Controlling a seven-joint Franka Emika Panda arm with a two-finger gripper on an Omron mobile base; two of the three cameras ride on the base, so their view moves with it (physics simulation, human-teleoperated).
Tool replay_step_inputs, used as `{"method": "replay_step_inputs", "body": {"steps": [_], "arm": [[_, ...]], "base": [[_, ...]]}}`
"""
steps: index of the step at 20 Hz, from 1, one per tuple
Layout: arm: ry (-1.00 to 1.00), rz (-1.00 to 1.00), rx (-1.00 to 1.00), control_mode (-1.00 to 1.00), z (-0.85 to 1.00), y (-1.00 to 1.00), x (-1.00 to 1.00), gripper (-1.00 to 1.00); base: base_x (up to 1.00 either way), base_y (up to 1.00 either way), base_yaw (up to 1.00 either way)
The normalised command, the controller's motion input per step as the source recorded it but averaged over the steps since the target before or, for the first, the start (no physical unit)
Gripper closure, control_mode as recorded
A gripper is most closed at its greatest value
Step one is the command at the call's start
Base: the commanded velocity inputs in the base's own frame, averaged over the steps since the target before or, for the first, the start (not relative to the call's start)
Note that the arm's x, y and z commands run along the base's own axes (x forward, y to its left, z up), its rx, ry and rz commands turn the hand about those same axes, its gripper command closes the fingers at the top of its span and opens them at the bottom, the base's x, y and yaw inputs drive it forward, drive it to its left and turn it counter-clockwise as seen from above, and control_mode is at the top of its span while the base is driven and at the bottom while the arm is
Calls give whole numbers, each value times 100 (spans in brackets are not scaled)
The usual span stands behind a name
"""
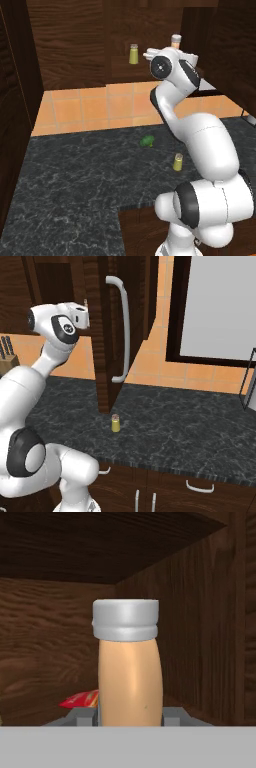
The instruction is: Put the shaker and condiment bottle from the counter next to their counterparts in the cabinet.
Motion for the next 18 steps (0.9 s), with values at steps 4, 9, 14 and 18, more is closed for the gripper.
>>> {"method": "replay_step_inputs", "body": {"steps": [4, 9, 14, 18], "arm": [[1, 0, 0, -100, 0, -10, 20, 100], [1, 0, 0, -100, 0, -4, 22, 100], [0, 0, 0, -100, -1, -4, 21, 100], [0, 0, 0, -100, -10, -2, 21, 100]], "base": [[0, 0, 0], [0, 0, 0], [0, 0, 0], [0, 0, 0]]}}
